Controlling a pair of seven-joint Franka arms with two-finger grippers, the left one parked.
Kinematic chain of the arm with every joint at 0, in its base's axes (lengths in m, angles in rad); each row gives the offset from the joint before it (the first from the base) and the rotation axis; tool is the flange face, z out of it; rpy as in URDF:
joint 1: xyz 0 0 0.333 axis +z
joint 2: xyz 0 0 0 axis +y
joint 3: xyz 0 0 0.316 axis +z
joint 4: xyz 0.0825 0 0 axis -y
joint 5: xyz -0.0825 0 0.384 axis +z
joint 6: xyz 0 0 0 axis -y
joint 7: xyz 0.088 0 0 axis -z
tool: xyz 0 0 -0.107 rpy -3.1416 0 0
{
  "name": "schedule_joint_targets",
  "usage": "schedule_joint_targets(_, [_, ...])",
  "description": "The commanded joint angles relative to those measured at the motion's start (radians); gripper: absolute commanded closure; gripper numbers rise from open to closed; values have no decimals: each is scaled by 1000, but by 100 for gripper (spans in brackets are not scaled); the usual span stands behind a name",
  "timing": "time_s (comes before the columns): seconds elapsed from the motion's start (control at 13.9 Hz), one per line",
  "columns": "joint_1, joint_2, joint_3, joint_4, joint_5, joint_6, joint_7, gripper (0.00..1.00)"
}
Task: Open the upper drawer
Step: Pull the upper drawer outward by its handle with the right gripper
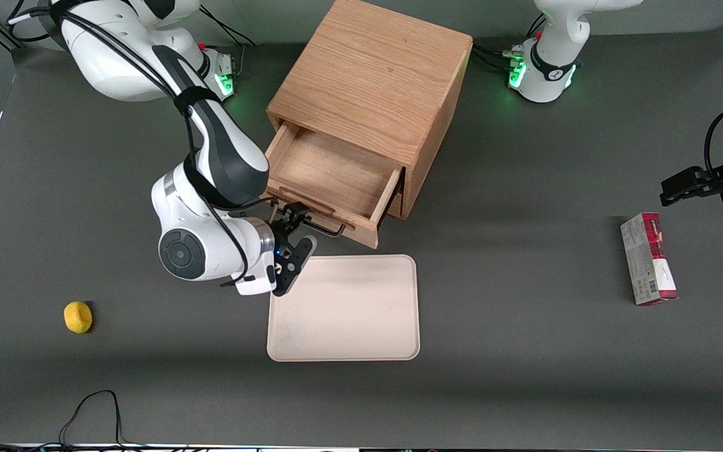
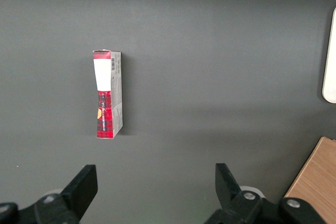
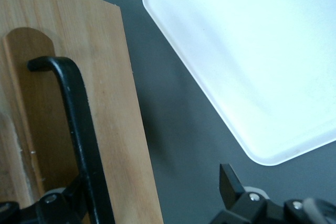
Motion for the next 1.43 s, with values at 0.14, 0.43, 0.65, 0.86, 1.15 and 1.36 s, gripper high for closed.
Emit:
schedule_joint_targets(0.14, [-12,37,4,56,-11,30,-18,0])
schedule_joint_targets(0.43, [-32,38,5,65,-10,51,-20,0])
schedule_joint_targets(0.65, [-46,38,4,67,-10,65,-41,0])
schedule_joint_targets(0.86, [-58,38,2,67,-7,77,-41,0])
schedule_joint_targets(1.15, [-72,40,2,82,-2,94,-41,0])
schedule_joint_targets(1.36, [-82,40,4,84,-1,119,-40,0])
